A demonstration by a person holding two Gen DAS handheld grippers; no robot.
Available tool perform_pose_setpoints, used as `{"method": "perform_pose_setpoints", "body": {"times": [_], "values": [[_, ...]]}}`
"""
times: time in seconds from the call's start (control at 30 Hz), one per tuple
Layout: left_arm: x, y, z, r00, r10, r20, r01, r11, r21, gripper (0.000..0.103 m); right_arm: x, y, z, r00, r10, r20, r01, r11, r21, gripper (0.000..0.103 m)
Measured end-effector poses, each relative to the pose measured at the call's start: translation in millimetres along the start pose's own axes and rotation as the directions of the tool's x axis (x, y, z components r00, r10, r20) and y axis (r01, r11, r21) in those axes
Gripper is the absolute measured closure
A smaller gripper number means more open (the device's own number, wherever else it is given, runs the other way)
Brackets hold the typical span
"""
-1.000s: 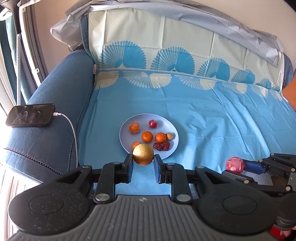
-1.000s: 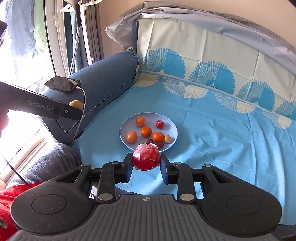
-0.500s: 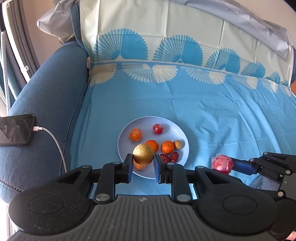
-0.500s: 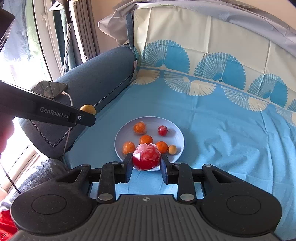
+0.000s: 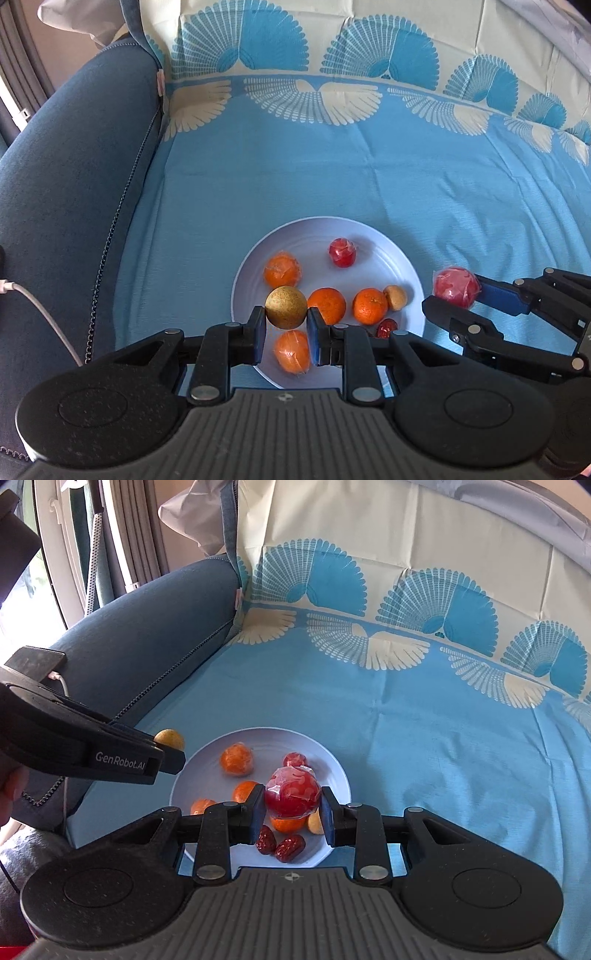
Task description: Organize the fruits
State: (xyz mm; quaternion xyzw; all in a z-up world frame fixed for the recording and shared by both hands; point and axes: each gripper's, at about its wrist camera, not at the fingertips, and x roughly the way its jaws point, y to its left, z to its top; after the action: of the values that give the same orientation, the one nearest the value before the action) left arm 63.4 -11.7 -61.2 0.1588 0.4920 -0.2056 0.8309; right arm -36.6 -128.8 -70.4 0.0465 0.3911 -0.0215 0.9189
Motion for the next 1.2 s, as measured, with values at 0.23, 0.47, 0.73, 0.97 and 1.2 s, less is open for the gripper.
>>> {"method": "perform_pose_setpoints", "body": {"times": [0.23, 0.47, 0.73, 0.97, 1.2], "values": [[51.3, 0.3, 6.4, 0.997, 0.023, -0.080, -0.022, 1.000, 0.013, 0.077, 45.2, -9.8, 0.0, 0.999, -0.004, -0.054, 0.003, 1.000, -0.010, 0.070], [72.9, 0.1, 13.0, 0.994, 0.034, -0.105, -0.031, 0.999, 0.030, 0.043, 71.2, -14.9, 0.7, 0.997, -0.004, -0.072, 0.002, 1.000, -0.024, 0.068], [40.3, 17.9, 4.9, 0.991, 0.112, -0.078, -0.111, 0.994, 0.015, 0.000, 41.7, -28.9, -8.8, 0.996, -0.068, -0.059, 0.070, 0.997, 0.040, 0.012], [-24.2, 8.3, -29.4, 0.991, 0.114, -0.067, -0.115, 0.993, -0.015, 0.000, -32.8, -9.2, -28.3, 0.996, -0.075, -0.051, 0.078, 0.995, 0.057, 0.002], [-80.1, -8.0, -62.7, 0.992, 0.125, 0.009, -0.124, 0.992, -0.015, 0.000, -92.1, 10.2, -48.1, 0.994, -0.108, 0.013, 0.107, 0.993, 0.054, 0.001]]}}
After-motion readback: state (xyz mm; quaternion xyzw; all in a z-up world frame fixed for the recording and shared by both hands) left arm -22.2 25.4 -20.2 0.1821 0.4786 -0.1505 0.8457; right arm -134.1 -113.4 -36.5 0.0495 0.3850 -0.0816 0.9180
